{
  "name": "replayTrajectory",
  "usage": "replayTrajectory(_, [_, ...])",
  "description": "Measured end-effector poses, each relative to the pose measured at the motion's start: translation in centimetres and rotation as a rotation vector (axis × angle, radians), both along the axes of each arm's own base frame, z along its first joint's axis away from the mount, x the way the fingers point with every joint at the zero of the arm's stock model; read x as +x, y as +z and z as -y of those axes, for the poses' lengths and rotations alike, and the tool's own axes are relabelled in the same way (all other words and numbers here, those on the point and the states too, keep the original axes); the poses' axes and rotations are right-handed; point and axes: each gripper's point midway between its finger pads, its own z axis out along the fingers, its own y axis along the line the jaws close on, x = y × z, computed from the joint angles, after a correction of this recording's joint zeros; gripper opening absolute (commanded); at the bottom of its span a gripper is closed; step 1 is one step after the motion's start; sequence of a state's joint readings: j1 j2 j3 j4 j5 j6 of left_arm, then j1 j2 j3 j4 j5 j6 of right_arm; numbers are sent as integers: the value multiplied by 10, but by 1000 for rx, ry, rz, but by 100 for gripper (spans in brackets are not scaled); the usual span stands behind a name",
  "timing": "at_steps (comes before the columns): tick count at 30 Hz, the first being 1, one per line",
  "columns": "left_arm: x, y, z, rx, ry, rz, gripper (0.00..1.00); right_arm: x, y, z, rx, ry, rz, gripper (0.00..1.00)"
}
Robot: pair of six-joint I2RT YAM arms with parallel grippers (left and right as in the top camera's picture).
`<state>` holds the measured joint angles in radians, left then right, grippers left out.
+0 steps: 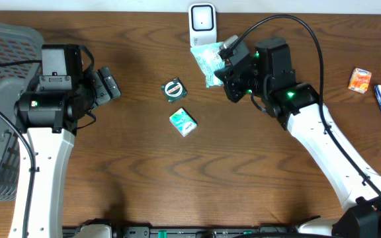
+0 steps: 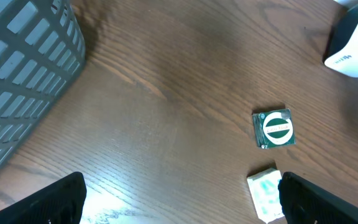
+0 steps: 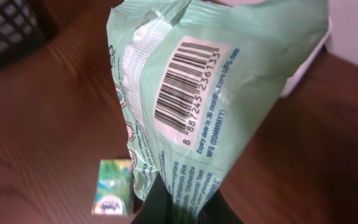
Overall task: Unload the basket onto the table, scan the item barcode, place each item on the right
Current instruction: 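Hold the wipes pack up to the white scanner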
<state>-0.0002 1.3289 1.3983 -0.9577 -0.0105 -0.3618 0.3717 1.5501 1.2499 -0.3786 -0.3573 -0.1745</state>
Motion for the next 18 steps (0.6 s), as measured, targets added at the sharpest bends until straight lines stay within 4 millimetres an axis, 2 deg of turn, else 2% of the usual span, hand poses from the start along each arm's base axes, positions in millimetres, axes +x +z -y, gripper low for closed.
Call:
replayTrajectory(5, [0,0,0,0,0,0,98,0,-25,28,-136,-121,-62,1])
replayTrajectory(10, [0,0,0,0,0,0,98,4,-77,96,-435,-432,-168,1])
replayTrajectory(15, [0,0,0,0,0,0,98,-4,-128,158,-776,-661,-249,1])
replayTrajectory(18, [0,0,0,0,0,0,98,-10,-151,179,-941,-730,-270,3])
